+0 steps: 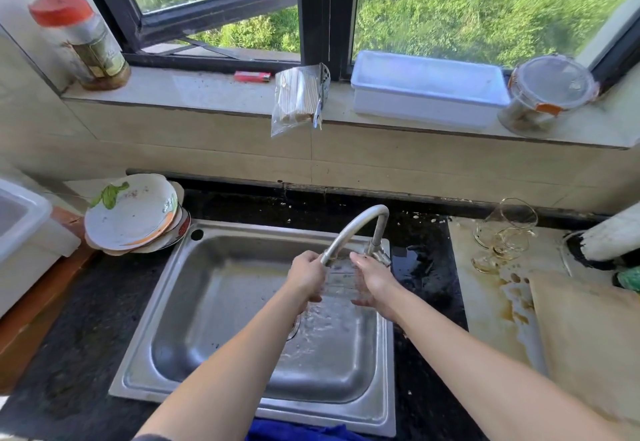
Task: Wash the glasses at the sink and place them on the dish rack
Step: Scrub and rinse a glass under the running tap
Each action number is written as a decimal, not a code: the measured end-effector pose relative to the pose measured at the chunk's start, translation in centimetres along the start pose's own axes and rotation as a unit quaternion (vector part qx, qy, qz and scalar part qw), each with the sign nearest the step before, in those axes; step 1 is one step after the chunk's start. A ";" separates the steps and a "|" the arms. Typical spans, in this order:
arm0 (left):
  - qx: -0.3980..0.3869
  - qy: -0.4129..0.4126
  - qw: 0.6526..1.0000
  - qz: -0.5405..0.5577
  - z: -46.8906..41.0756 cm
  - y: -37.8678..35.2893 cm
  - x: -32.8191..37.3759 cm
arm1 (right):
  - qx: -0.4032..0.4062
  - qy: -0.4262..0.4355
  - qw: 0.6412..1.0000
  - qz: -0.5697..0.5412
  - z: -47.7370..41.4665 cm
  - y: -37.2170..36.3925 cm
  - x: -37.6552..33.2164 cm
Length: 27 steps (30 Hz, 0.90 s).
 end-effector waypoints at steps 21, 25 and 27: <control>0.023 0.098 0.995 0.024 0.4 3.5 -1.1 | 0.021 0.100 0.995 -0.018 1.1 -1.3 -1.8; 0.025 0.127 0.990 0.061 -0.2 4.0 -2.4 | 0.094 0.232 0.958 0.139 1.9 -0.7 -3.1; 0.006 0.133 0.988 0.077 -0.5 3.8 -2.9 | -0.019 0.177 0.976 0.126 2.0 -2.3 -2.6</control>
Point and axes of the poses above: each hand's wrist, its own z-axis away from the middle knuckle, its own y-axis out of the back of the hand, x = y × z, the point moved 6 cm from there along -z, towards the middle knuckle, and after that the axes turned 5 degrees about x, right-handed, at the moved point
